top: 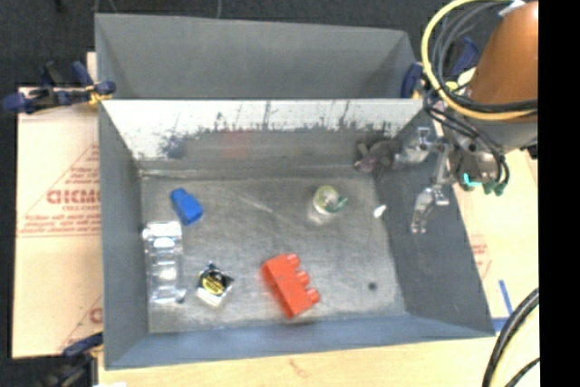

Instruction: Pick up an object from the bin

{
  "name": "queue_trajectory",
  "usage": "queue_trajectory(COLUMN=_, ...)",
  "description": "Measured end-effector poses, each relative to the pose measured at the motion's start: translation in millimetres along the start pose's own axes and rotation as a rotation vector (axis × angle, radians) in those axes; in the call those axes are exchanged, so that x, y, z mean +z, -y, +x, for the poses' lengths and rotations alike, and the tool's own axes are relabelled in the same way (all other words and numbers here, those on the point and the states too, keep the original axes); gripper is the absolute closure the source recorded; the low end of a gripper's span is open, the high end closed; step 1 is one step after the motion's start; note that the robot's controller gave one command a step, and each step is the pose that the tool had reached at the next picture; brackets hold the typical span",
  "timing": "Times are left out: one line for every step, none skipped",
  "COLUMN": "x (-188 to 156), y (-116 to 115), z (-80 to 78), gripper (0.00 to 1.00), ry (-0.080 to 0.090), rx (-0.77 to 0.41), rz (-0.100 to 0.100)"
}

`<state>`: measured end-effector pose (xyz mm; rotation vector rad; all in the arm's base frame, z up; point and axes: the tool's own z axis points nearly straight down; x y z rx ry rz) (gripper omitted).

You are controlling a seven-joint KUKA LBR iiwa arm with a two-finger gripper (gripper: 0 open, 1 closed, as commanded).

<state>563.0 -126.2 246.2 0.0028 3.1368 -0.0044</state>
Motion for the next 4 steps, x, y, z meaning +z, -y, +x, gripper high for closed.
queue_trajectory(x=134, y=-64, z=-49.6, gripper=0.0, ry=-0.006, rx=-0.314, rz=-0.005)
queue_trajectory(x=174, y=-59, z=-73.1, gripper=0.0, ry=0.006, rx=-0.27, rz=-0.004)
queue_trajectory(x=169, y=-59, z=-75.9, gripper=1.0, ry=0.017, rx=-0.271, rz=0.0)
queue_trajectory(x=32, y=-79, z=-68.2, gripper=1.0, ry=0.009, rx=-0.287, rz=0.001)
